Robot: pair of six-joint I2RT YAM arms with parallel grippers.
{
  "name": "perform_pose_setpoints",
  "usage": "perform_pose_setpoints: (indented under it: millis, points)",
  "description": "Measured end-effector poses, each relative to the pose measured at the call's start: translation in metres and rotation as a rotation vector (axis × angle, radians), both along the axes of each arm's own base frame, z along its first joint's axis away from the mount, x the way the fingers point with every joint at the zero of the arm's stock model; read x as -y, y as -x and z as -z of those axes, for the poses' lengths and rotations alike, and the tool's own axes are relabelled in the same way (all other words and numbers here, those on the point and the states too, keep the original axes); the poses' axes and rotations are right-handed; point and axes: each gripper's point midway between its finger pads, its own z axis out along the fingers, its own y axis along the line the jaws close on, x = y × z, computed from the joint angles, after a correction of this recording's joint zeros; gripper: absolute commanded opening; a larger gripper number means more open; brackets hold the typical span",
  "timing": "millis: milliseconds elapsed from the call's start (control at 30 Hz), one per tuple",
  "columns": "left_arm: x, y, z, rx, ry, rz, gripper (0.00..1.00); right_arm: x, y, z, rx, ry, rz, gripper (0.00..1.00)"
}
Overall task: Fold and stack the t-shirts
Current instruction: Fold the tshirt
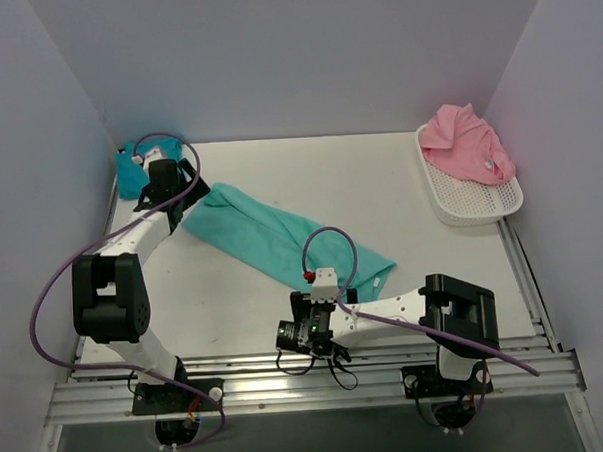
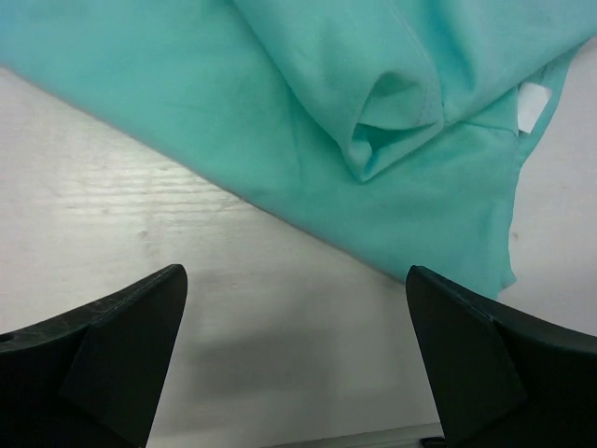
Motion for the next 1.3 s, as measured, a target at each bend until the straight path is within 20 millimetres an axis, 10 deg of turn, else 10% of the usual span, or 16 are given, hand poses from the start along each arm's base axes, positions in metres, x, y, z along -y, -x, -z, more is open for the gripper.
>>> perform_pose_setpoints:
  millis: [333, 767, 1300]
  points:
    - [0.023, -0.042, -0.011, 0.03, 0.051, 0.078, 0.9, -0.025, -0.026, -0.073, 0.17, -0.115, 0.02, 1.0]
    - [0.091, -0.058, 0.071, -0.155, 0.129, 0.224, 0.68, 0.017, -0.046, -0.158, 0.33, -0.284, 0.099, 1.0]
    - [0.106, -0.066, 0.054, -0.127, 0.117, 0.245, 0.2, 0.047, -0.044, -0.153, 0.346, -0.239, 0.126, 1.0]
